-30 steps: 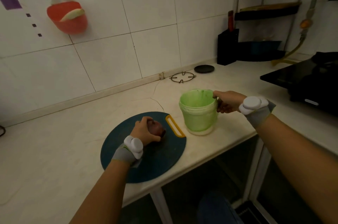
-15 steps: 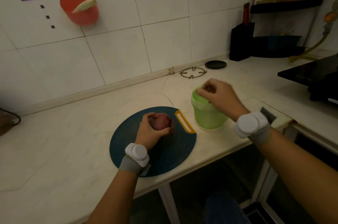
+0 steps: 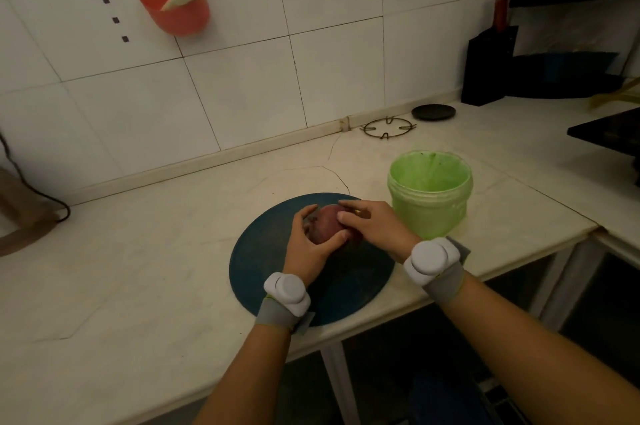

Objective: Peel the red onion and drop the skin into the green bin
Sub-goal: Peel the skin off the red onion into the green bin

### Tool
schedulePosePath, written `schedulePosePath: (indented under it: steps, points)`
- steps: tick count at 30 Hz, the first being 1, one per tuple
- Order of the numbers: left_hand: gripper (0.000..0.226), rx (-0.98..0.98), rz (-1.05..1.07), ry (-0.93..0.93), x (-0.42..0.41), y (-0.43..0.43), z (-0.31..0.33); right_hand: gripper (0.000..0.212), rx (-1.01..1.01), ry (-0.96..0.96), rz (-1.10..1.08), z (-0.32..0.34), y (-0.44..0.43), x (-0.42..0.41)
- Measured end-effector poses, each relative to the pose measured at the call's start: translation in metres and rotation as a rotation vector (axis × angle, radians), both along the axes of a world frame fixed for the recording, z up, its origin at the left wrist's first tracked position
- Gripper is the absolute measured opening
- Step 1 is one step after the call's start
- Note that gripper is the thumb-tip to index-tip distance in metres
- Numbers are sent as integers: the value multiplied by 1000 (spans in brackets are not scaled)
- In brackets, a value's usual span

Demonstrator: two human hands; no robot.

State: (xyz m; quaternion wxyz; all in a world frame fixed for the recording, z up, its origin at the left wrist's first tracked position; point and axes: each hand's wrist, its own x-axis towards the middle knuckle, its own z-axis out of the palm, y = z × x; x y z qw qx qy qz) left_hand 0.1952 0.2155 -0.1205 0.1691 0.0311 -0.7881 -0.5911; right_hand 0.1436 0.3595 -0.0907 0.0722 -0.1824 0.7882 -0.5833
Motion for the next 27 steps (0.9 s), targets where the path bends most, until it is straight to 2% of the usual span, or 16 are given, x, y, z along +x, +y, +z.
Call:
schedulePosePath:
  steps: [5,10,11,14,16,22,25,27]
  points:
    - [72,93,-43,-67,-10,7,-2,34,28,147,-71,0,4,3]
    - [83,369,37,-97,-15,15,0,29,-31,204,-142,2,-1,0]
    - [80,409,24,-103,-15,14,0,30,-29,206,-145,3,-1,0]
    - [52,592,-104,-138,-11,15,4,28,-51,198,-157,6,-1,-1]
    - [49,721,-186,-176,-7,16,6,26,-53,211,-166,10,0,-1]
    - [81,968,-268,-211,-1,14,11,17,-23,297,-118,32,-3,-3]
    - [97,1137,-318,-204,-2,15,16,15,-68,271,-145,42,-3,-6]
    - [98,1247,-366,-198,0,15,22,14,-106,240,-160,51,3,-6]
